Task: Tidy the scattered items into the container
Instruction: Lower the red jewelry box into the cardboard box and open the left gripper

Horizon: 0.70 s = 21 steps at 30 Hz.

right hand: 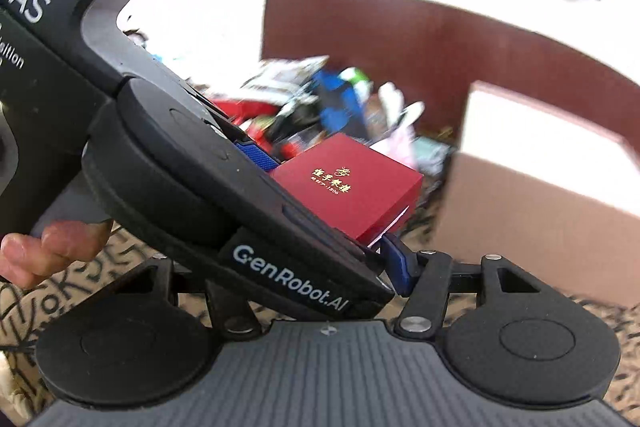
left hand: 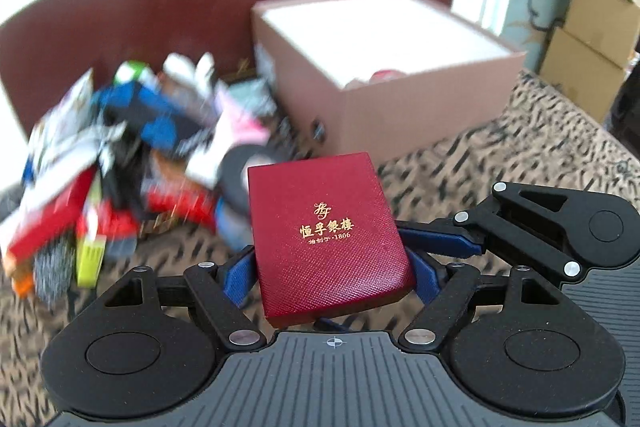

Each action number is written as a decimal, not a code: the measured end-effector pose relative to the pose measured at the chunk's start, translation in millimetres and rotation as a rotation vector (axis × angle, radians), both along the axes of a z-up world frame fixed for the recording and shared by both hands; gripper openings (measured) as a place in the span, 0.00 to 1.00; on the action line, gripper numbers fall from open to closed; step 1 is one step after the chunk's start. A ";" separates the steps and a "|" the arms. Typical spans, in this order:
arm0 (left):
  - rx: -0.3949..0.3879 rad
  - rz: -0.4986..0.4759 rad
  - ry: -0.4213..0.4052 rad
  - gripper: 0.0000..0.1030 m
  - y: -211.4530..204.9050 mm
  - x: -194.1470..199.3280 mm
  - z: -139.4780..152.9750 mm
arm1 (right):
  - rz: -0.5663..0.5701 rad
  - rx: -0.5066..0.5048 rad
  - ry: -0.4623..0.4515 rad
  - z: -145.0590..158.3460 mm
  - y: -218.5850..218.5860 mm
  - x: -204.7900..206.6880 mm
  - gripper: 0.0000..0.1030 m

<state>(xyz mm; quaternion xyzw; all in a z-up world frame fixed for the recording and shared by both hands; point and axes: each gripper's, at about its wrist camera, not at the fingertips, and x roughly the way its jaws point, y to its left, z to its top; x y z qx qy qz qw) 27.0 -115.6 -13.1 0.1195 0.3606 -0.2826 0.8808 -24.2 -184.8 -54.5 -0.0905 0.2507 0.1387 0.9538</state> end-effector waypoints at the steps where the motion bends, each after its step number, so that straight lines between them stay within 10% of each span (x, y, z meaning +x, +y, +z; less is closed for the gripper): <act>1: 0.002 -0.010 -0.013 0.80 -8.1 1.2 4.8 | -0.014 0.000 -0.015 5.0 -7.4 0.7 0.63; 21: -0.102 -0.051 -0.040 0.83 -130.0 134.9 93.7 | -0.052 -0.065 -0.160 111.0 -124.9 110.9 0.61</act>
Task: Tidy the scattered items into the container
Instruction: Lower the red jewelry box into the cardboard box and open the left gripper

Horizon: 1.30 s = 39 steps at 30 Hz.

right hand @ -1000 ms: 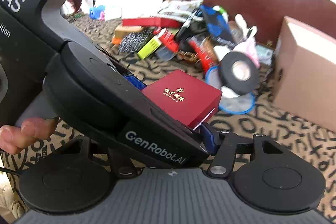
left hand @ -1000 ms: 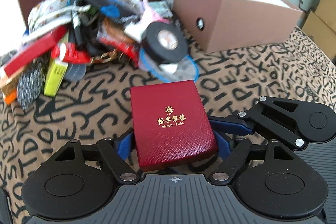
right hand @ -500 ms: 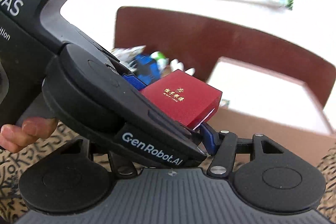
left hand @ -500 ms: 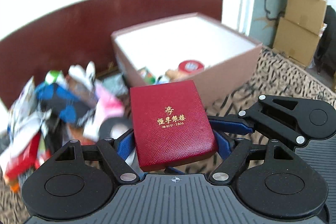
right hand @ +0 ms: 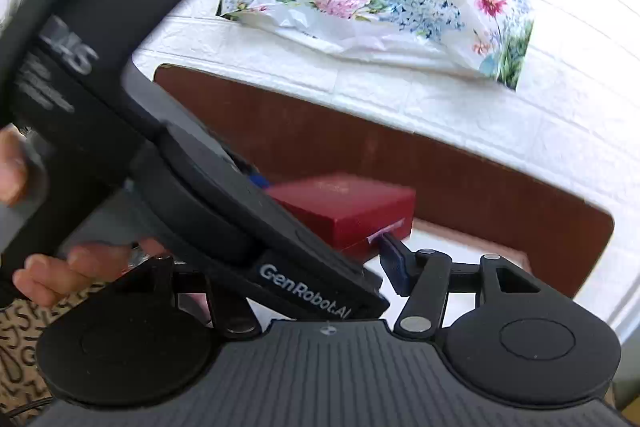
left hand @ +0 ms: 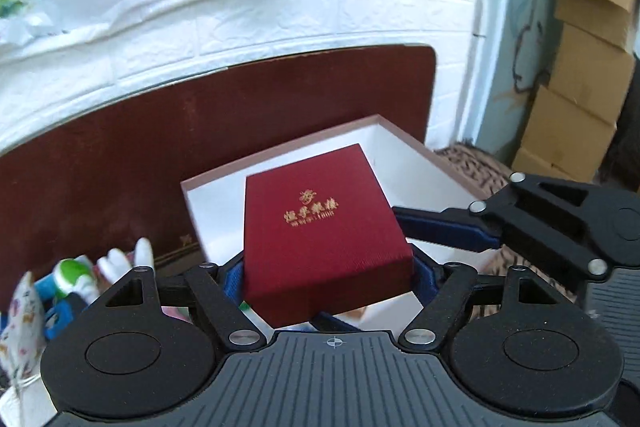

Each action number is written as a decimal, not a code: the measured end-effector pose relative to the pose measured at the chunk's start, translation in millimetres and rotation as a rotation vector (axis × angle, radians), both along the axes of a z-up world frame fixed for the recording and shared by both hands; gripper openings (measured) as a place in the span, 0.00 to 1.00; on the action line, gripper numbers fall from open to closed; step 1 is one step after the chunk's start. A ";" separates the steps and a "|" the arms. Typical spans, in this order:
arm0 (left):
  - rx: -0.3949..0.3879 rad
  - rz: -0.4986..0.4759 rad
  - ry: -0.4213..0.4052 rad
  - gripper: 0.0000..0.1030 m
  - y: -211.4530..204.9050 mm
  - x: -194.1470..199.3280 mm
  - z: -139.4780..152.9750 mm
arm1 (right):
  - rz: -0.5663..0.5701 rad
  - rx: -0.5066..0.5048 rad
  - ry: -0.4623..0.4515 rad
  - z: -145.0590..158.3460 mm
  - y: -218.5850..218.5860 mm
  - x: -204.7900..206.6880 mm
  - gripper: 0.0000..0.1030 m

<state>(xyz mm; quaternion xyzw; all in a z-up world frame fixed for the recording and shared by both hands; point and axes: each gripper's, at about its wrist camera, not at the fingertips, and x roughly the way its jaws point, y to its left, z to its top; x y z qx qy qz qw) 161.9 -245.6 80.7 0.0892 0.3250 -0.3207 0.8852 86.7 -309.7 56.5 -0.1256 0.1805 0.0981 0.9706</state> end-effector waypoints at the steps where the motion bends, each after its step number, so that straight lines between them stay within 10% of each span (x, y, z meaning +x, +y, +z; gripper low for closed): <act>1: -0.020 0.008 0.033 0.83 -2.1 13.3 -3.3 | 0.009 -0.012 0.004 1.9 -4.3 8.9 0.61; 24: 0.097 0.064 0.228 0.84 -64.4 156.4 -105.8 | 0.059 -0.170 0.332 -73.2 -43.9 161.0 0.60; 28: 0.131 0.057 0.241 0.95 -64.9 164.4 -110.0 | 0.021 -0.197 0.354 -77.9 -42.9 168.1 0.82; 39: 0.153 0.049 0.143 0.95 -58.8 130.5 -101.9 | 0.016 -0.272 0.360 -81.0 -32.8 136.2 0.96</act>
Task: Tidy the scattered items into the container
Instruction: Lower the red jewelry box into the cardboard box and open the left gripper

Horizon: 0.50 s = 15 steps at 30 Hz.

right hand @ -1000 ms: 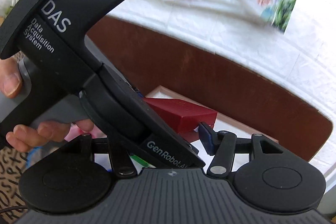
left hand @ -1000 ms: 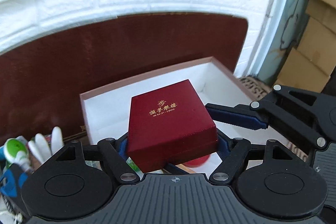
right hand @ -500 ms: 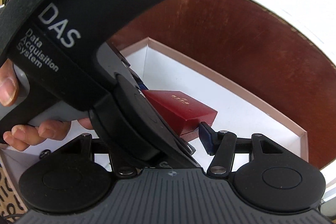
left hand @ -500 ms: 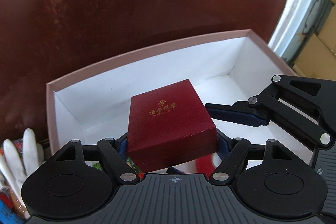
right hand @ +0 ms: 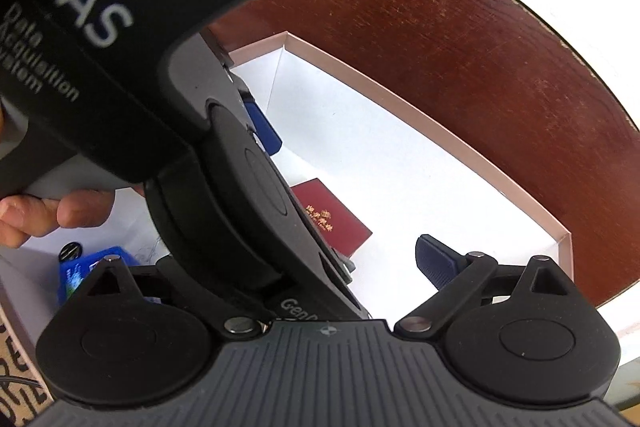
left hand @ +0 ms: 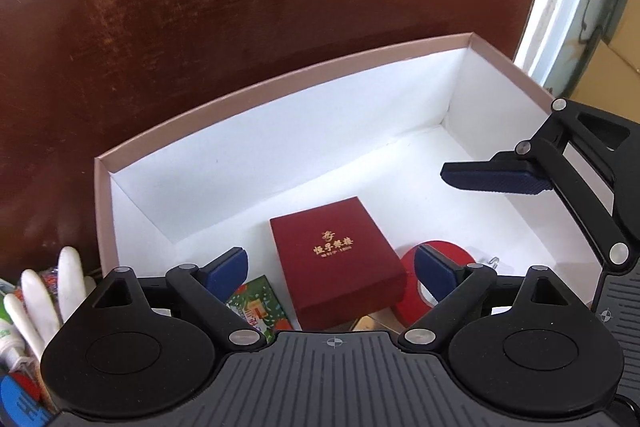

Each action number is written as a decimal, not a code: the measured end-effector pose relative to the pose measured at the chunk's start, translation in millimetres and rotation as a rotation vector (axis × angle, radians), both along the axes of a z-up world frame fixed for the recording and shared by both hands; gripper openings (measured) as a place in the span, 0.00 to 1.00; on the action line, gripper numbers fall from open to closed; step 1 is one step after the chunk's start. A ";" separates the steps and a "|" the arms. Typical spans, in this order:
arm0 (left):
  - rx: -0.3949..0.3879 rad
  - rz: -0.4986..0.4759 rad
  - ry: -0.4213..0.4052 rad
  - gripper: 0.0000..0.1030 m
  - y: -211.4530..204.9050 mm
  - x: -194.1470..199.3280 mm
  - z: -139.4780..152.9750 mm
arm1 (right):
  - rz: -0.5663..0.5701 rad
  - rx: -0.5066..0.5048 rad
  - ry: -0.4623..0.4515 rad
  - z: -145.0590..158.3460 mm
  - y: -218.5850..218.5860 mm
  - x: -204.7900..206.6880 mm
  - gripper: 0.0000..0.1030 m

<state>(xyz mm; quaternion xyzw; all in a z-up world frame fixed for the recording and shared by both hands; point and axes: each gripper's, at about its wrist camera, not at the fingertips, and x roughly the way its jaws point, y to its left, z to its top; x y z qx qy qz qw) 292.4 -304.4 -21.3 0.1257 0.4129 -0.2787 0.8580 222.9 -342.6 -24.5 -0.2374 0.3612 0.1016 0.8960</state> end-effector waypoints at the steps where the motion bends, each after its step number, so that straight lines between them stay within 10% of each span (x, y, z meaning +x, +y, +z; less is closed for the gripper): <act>1: 0.005 0.010 -0.018 0.95 0.7 -3.5 2.4 | -0.005 0.001 -0.008 1.5 0.0 -3.6 0.97; 15: 0.005 0.090 -0.213 0.95 22.8 -61.4 40.3 | -0.063 0.083 -0.131 39.9 4.3 -77.2 0.99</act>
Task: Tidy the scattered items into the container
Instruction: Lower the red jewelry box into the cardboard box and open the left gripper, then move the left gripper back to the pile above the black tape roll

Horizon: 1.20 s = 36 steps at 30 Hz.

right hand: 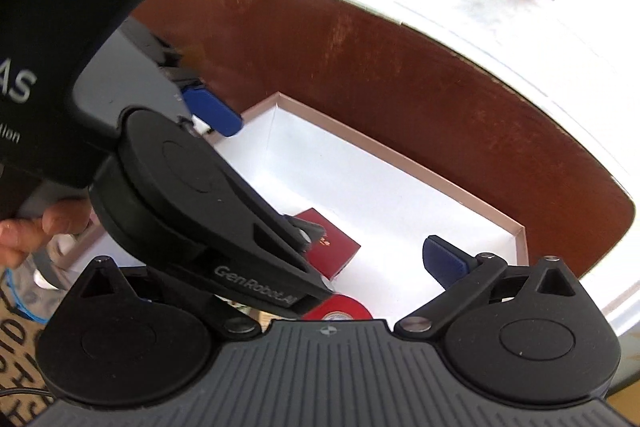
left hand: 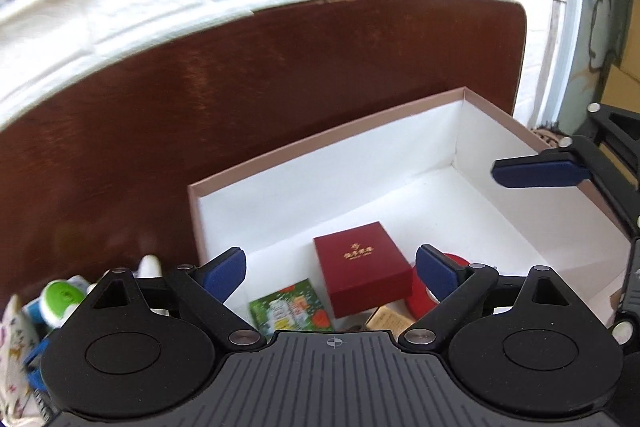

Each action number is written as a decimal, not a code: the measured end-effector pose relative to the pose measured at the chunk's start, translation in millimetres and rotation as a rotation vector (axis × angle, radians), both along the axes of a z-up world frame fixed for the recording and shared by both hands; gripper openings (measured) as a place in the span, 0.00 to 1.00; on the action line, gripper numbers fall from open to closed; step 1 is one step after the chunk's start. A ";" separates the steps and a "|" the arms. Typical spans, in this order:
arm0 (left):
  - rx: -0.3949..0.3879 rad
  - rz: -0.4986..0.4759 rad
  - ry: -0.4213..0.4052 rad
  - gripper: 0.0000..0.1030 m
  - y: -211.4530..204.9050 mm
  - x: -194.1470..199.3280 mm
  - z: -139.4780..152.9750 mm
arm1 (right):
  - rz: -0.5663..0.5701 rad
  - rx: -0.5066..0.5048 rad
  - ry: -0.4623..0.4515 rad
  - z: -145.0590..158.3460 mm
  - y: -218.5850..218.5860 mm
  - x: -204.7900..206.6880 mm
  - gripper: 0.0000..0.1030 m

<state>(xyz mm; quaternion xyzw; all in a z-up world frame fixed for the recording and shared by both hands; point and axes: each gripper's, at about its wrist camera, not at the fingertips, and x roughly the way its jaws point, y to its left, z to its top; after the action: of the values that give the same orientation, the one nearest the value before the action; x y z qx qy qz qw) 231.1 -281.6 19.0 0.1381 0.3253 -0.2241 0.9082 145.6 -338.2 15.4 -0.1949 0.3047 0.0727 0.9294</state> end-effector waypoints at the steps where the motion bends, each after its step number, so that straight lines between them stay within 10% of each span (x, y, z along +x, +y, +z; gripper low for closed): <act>1: -0.003 0.008 -0.011 0.95 6.3 -7.3 2.9 | -0.005 0.010 -0.007 -3.8 -5.7 -9.0 0.99; 14: -0.017 0.121 -0.070 0.95 66.3 -97.4 5.0 | -0.028 0.080 -0.049 -5.8 45.8 -50.0 1.00; 36: -0.068 0.290 0.045 0.96 191.9 -201.8 -80.8 | 0.101 0.115 -0.053 -92.0 175.8 -149.5 1.00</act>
<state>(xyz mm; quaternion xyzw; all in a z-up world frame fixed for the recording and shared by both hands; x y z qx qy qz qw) 29.3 -89.7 -61.7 0.0539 0.3542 -0.1043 0.9278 -3.9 -162.4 -76.5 -0.1583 0.2650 0.1315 0.9420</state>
